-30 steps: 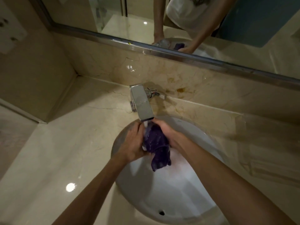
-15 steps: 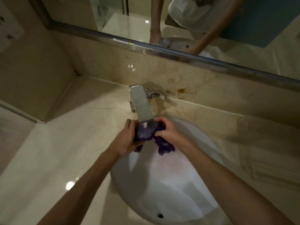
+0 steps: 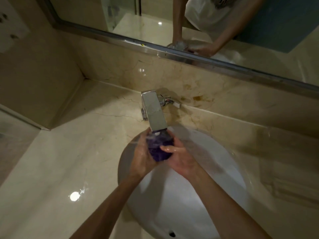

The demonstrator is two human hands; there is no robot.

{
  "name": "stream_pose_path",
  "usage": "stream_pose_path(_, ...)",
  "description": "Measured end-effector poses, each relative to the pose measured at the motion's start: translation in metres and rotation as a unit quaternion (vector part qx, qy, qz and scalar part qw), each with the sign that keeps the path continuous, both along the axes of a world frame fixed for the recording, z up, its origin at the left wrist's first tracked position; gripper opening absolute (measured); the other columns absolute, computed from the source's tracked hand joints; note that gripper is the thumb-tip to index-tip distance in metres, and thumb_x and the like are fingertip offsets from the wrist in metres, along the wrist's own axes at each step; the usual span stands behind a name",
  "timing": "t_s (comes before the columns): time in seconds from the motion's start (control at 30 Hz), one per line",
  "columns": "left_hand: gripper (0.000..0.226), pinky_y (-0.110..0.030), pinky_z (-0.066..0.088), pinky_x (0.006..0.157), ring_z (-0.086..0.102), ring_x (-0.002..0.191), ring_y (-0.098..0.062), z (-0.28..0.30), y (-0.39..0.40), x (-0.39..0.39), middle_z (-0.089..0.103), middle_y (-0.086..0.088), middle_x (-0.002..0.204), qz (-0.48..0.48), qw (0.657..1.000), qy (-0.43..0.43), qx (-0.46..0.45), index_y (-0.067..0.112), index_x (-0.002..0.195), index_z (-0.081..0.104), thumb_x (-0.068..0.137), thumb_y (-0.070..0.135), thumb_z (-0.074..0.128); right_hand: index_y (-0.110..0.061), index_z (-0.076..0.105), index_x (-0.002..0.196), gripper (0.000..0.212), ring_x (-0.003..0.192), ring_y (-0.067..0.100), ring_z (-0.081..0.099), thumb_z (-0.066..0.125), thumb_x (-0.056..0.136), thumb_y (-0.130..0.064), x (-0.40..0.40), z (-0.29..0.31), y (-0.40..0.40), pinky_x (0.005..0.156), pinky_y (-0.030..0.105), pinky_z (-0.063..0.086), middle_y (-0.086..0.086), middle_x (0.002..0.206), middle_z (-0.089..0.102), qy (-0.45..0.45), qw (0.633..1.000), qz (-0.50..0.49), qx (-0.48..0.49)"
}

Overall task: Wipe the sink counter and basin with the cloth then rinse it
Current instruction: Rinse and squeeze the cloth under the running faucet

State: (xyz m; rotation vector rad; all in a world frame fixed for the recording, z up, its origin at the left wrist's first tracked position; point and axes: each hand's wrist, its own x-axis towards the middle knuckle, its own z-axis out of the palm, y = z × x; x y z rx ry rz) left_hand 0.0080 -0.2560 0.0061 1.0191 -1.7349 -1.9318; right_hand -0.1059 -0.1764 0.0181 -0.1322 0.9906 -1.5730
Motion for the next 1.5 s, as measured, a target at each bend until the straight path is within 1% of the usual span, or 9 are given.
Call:
stream_pose_path(0.17,0.058,-0.029,0.059,0.08,0.067,0.096,-0.014,-0.013,-0.043,0.014,0.067,0.0,0.109,-0.117,0.916,-0.058,-0.379,0.016,0.121,0.054,0.074,0.04,0.079,-0.014,0.068,0.112,0.071,0.121,0.024,0.059,0.064,0.07,-0.073,-0.017,0.001,-0.007,0.106,0.048,0.043,0.003,0.118,0.072,0.05,0.984,0.039,0.169)
stream_pose_path(0.37,0.039,-0.035,0.058,0.082,0.061,0.106,-0.024,0.001,-0.067,0.001,0.062,-0.012,0.12,-0.312,0.749,-0.022,-0.584,0.013,0.126,0.052,0.091,0.029,0.061,-0.014,0.065,0.125,0.07,0.114,0.033,0.068,0.09,0.065,-0.04,-0.027,0.001,-0.003,0.085,0.052,0.059,0.013,0.121,0.072,-0.038,0.956,0.234,0.173)
stream_pose_path(0.53,0.063,-0.029,0.055,0.07,0.062,0.1,-0.019,0.015,-0.079,-0.005,0.056,0.002,0.129,-0.384,0.645,-0.074,-0.656,0.022,0.141,0.038,0.085,0.023,0.067,-0.017,0.069,0.117,0.053,0.098,0.014,0.069,0.087,0.068,-0.008,-0.039,0.016,-0.014,0.068,0.024,0.055,-0.002,0.105,0.075,0.173,0.875,0.394,0.221)
stream_pose_path(0.83,0.038,-0.028,0.05,0.057,0.067,0.073,-0.02,0.017,-0.051,-0.015,0.069,0.003,0.081,-0.317,0.667,-0.203,-0.643,0.022,0.103,0.061,0.076,0.048,0.065,-0.016,0.062,0.097,0.045,0.064,0.012,0.061,0.087,0.06,-0.016,-0.014,0.008,-0.019,0.057,0.04,0.059,-0.004,0.076,0.066,0.487,0.762,0.326,0.276)
stream_pose_path(0.97,0.025,-0.03,0.055,0.074,0.067,0.084,-0.021,0.01,-0.035,-0.027,0.07,-0.002,0.092,-0.287,0.676,-0.337,-0.59,0.023,0.103,0.066,0.09,0.036,0.049,-0.017,0.052,0.109,0.043,0.086,0.024,0.064,0.077,0.076,-0.029,-0.008,0.002,-0.026,0.068,0.033,0.049,0.003,0.095,0.067,0.691,0.587,0.3,0.298)
stream_pose_path(1.1,0.042,-0.032,0.057,0.079,0.068,0.091,-0.021,0.0,-0.045,-0.033,0.069,-0.002,0.101,-0.258,0.767,-0.386,-0.442,0.025,0.116,0.061,0.077,0.04,0.057,-0.008,0.055,0.121,0.025,0.098,0.033,0.065,0.054,0.097,-0.018,-0.014,0.0,-0.032,0.076,0.042,0.047,0.012,0.108,0.066,0.796,0.472,0.304,0.225)
stream_pose_path(1.17,0.049,-0.027,0.054,0.076,0.065,0.089,-0.018,0.004,-0.055,-0.033,0.067,0.001,0.099,-0.31,0.808,-0.385,-0.321,0.018,0.117,0.063,0.07,0.032,0.069,-0.011,0.054,0.119,0.029,0.093,0.029,0.068,0.06,0.095,-0.027,-0.015,0.003,-0.032,0.074,0.04,0.054,0.008,0.103,0.067,0.805,0.47,0.301,0.202)
stream_pose_path(1.27,0.046,-0.018,0.048,0.079,0.064,0.098,-0.017,0.015,-0.061,-0.027,0.068,-0.002,0.105,-0.405,0.777,-0.402,-0.266,0.011,0.114,0.066,0.072,0.025,0.077,-0.012,0.053,0.121,0.042,0.09,0.027,0.069,0.07,0.087,-0.03,-0.018,0.002,-0.031,0.076,0.041,0.057,0.005,0.098,0.067,0.798,0.479,0.322,0.173)
stream_pose_path(1.5,0.111,-0.004,0.036,0.081,0.047,0.092,0.007,0.007,-0.048,-0.001,0.044,0.015,0.112,-0.272,0.922,-0.218,-0.17,0.017,0.136,0.02,0.054,0.011,0.095,-0.019,0.043,0.125,0.079,0.105,0.021,0.061,0.091,0.063,-0.02,-0.026,0.008,-0.038,0.094,0.033,0.054,0.002,0.117,0.056,0.602,0.674,0.376,0.207)
